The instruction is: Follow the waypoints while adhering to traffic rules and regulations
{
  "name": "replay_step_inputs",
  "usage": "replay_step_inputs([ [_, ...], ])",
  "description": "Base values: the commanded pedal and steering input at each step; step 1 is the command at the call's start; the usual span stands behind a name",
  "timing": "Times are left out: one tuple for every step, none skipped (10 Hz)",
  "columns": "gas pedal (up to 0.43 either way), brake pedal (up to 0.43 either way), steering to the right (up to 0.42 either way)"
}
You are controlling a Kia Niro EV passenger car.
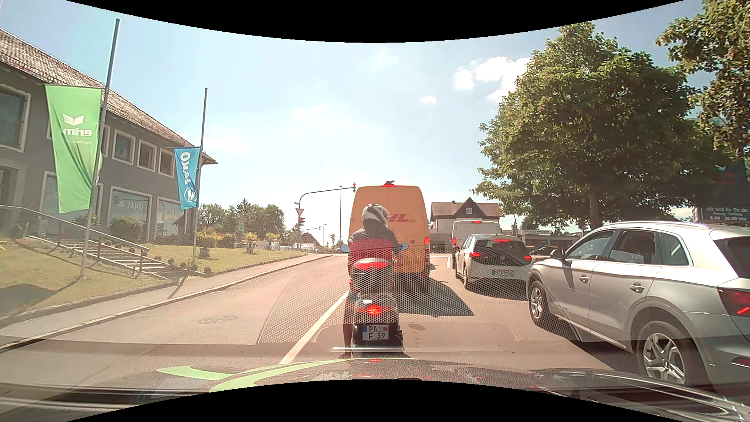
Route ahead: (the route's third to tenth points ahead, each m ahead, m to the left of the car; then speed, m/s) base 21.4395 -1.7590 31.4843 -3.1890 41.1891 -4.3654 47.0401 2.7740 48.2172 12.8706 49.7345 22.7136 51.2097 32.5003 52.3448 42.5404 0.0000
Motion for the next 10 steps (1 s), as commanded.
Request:
replay_step_inputs([
  [0.0,0.25,0.024],
  [0.0,0.25,0.024],
  [0.0,0.25,0.024],
  [0.0,0.25,0.024],
  [0.0,0.25,0.024],
  [0.0,0.244,0.024],
  [0.0,0.25,0.024],
  [0.0,0.25,0.024],
  [0.0,0.244,0.024],
  [0.0,0.25,0.024],
])
